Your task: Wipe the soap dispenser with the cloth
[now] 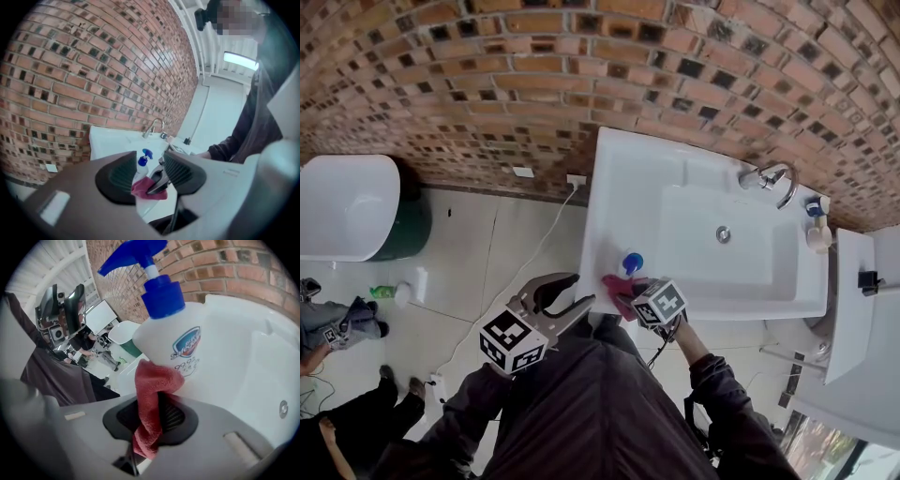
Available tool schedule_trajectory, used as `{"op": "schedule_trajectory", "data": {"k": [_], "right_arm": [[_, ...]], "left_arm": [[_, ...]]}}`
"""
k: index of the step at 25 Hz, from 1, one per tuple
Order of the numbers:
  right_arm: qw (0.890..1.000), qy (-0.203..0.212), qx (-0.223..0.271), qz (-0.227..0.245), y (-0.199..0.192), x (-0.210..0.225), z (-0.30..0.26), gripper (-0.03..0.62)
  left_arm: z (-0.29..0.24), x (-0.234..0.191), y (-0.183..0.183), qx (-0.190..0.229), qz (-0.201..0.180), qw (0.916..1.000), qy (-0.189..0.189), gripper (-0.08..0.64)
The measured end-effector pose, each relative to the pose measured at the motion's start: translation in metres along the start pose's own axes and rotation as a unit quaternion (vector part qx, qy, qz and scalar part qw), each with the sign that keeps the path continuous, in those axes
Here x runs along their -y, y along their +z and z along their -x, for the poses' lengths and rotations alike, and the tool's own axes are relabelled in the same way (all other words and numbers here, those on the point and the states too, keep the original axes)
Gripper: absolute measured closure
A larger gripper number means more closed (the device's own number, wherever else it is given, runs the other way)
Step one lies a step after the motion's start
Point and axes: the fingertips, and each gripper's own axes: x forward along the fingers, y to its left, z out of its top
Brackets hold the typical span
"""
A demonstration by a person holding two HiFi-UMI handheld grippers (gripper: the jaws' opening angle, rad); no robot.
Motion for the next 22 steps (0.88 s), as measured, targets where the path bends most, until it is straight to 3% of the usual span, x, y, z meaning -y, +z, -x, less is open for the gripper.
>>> {"op": "schedule_trajectory", "data": {"k": [8,12,14,16,17,18,21,22], "right_arm": [[0.999,0.017,0.035,0.015,0.001,-0.020,0.034,0.520],[0.995,0.015,0.101,-0.015,-0.001,-0.024,0.080,0.520],[0.986,0.017,0.155,-0.051,0.006,-0.022,0.103,0.520],[0.966,0.035,0.229,-0.119,0.019,-0.015,0.126,0.520],[0.948,0.050,0.269,-0.164,0.028,-0.007,0.137,0.520],[0.924,0.070,0.308,-0.216,0.037,0.003,0.146,0.520],[0.840,0.153,0.383,-0.353,0.056,0.029,0.152,0.522],[0.822,0.177,0.393,-0.373,0.061,0.033,0.150,0.522]], "left_arm": [[-0.012,0.003,0.000,-0.011,-0.007,0.9997,-0.020,0.393],[-0.027,0.004,0.006,-0.020,-0.026,0.9988,-0.037,0.393],[-0.035,0.005,0.008,-0.026,-0.036,0.9979,-0.048,0.393],[-0.042,0.009,0.011,-0.030,-0.038,0.9971,-0.059,0.393],[-0.045,0.011,0.013,-0.031,-0.039,0.9968,-0.063,0.393],[-0.048,0.012,0.015,-0.032,-0.041,0.9964,-0.066,0.393],[-0.055,0.015,0.019,-0.035,-0.049,0.9957,-0.071,0.393],[-0.055,0.016,0.019,-0.036,-0.050,0.9956,-0.071,0.393]]}}
